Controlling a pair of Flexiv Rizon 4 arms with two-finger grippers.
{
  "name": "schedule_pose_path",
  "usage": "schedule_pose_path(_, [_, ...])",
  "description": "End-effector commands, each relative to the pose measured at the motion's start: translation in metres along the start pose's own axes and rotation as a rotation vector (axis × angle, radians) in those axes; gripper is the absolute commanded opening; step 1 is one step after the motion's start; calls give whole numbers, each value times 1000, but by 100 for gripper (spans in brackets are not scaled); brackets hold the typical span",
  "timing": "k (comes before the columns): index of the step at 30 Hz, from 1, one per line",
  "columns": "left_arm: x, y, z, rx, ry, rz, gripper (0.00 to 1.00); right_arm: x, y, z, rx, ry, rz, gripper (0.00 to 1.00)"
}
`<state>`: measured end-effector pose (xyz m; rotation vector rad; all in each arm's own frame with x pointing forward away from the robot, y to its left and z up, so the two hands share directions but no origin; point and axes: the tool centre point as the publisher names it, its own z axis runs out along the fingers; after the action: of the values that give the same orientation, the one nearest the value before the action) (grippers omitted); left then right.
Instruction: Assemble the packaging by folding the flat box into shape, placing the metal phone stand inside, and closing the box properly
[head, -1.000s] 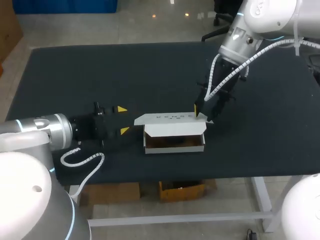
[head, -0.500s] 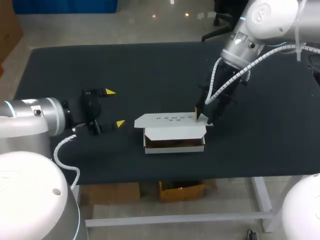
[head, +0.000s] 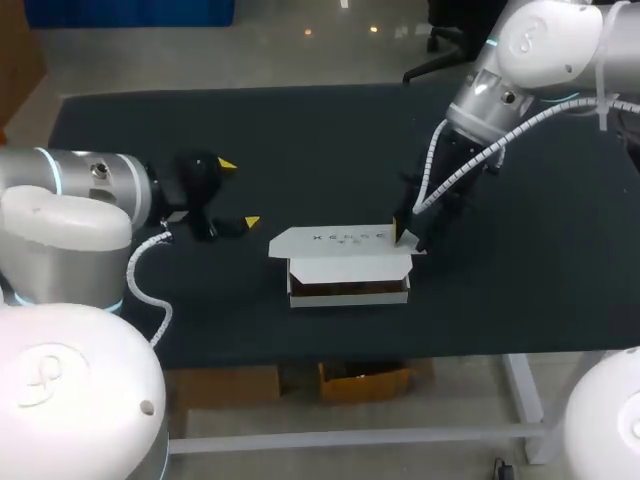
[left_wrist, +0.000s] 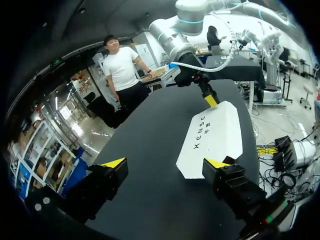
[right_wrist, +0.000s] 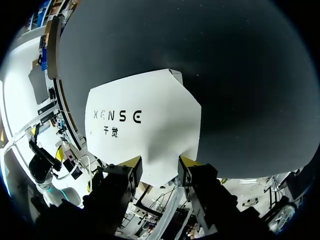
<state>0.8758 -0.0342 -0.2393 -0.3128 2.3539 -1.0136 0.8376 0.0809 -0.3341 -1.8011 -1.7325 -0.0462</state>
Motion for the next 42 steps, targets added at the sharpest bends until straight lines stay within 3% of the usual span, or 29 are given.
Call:
schedule_pose_path(1, [10, -5, 8, -201, -164, 71, 100, 0, -1, 1, -10, 2, -2, 44])
schedule_pose_path(5, [10, -5, 8, -201, -164, 71, 100, 0, -1, 2, -17, 1, -3, 44])
schedule_pose_path(8, [7, -19, 22, -208, -81, -10, 100, -1, -1, 4, -19, 0, 0, 44])
schedule_pose_path(9, [9, -26, 26, -241, -81, -77, 100, -1, -1, 5, -19, 2, 0, 44])
schedule_pose_path(11, [12, -31, 28, -238, -46, -106, 100, -2, -2, 6, -20, 3, 2, 44])
schedule_pose_path(12, [12, -38, 29, -296, -37, -182, 100, -2, -2, 6, -20, 4, 2, 44])
schedule_pose_path(13, [13, -39, 29, -286, -28, -182, 100, -2, -2, 7, -19, 4, 2, 44])
schedule_pose_path(15, [14, -48, 31, -395, -24, -277, 100, -1, -2, 7, -18, 2, 2, 43])
schedule_pose_path(16, [14, -49, 32, -406, 10, -292, 100, -1, -1, 8, -17, 1, 2, 43])
schedule_pose_path(17, [12, -52, 35, -497, 15, -369, 100, -1, -1, 8, -17, 1, 2, 43])
schedule_pose_path(19, [11, -54, 35, -518, 21, -389, 100, -1, -1, 8, -17, 1, 2, 42])
schedule_pose_path(20, [11, -56, 36, -591, 31, -444, 100, -1, -1, 9, -16, -1, 2, 42])
schedule_pose_path(21, [11, -56, 36, -591, 31, -444, 100, -1, -1, 9, -16, -1, 2, 42])
schedule_pose_path(22, [9, -57, 37, -622, 107, -483, 100, -1, -1, 9, -16, -1, 3, 42])
schedule_pose_path(23, [9, -57, 37, -622, 107, -483, 100, -1, -1, 9, -16, -1, 3, 42])
schedule_pose_path(24, [6, -58, 41, -717, 101, -582, 100, -1, -1, 9, -16, 0, 5, 42])
schedule_pose_path(26, [4, -55, 43, -806, 126, -654, 100, -2, -1, 9, -18, 0, 6, 42])
schedule_pose_path(27, [2, -53, 45, -824, 188, -676, 100, -2, -2, 9, -18, 0, 7, 42])
schedule_pose_path(31, [-3, -43, 48, -920, 207, -795, 100, -3, -2, 9, -22, -1, 11, 42])
schedule_pose_path(42, [-3, -43, 48, -920, 207, -795, 100, -5, -3, 7, -33, 3, 15, 42])
